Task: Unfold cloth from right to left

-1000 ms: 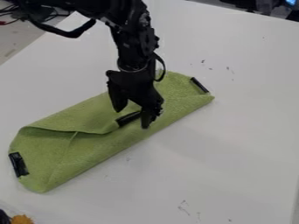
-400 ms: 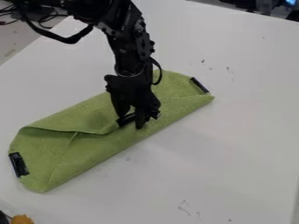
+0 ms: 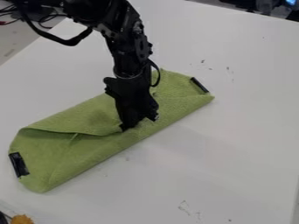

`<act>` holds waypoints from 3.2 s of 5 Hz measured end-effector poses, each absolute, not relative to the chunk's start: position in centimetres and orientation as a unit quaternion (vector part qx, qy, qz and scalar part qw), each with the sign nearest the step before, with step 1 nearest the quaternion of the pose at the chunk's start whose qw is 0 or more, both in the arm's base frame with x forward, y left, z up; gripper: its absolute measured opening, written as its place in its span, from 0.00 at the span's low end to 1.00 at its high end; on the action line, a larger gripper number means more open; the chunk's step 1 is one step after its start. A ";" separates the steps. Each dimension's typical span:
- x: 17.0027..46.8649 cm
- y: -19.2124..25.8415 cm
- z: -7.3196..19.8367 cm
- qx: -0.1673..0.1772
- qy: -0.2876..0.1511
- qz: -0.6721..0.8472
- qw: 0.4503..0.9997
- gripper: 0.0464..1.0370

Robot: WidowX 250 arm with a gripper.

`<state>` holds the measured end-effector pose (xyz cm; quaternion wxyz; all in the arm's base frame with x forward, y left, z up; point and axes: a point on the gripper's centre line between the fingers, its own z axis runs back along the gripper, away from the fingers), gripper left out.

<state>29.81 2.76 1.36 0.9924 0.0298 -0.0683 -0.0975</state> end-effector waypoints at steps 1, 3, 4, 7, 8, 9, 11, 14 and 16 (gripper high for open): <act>29.9 2.8 1.4 0.031 -0.069 -0.099 0.992 0.02; 30.4 3.1 3.4 0.061 -0.053 -0.107 0.991 0.01; 32.1 4.0 7.2 0.092 -0.061 -0.115 0.987 0.01; 36.5 13.2 3.9 0.044 -0.080 -0.095 0.991 0.01; 37.0 14.7 2.2 0.024 -0.079 -0.088 0.993 0.01; 37.6 15.4 1.6 0.021 -0.083 -0.092 0.992 0.01; 37.8 16.4 1.7 0.049 -0.071 -0.108 0.990 0.18; 38.1 18.2 2.6 0.095 -0.067 -0.114 0.987 0.96; 40.2 21.5 2.2 0.119 -0.094 -0.120 0.981 0.96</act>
